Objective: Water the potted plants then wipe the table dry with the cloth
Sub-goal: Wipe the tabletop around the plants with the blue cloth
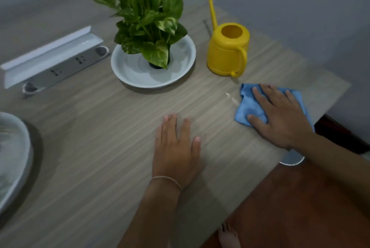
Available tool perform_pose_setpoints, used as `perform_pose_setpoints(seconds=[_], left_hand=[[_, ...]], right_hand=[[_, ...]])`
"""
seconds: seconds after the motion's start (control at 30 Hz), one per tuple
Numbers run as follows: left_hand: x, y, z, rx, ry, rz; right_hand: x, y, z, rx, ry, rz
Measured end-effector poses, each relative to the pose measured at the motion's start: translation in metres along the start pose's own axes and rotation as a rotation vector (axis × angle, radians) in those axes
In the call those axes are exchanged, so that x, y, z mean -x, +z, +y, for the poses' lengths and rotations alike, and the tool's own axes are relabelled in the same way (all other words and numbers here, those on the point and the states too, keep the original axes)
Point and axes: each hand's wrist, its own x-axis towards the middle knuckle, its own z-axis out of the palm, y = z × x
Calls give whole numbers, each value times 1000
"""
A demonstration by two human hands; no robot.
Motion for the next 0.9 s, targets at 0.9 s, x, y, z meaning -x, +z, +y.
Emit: perform_pose_setpoints(seconds=[0.9], left_hand=[[42,-93,-127,103,-208,24]], right_hand=[[101,22,-207,-60,-360,-26]])
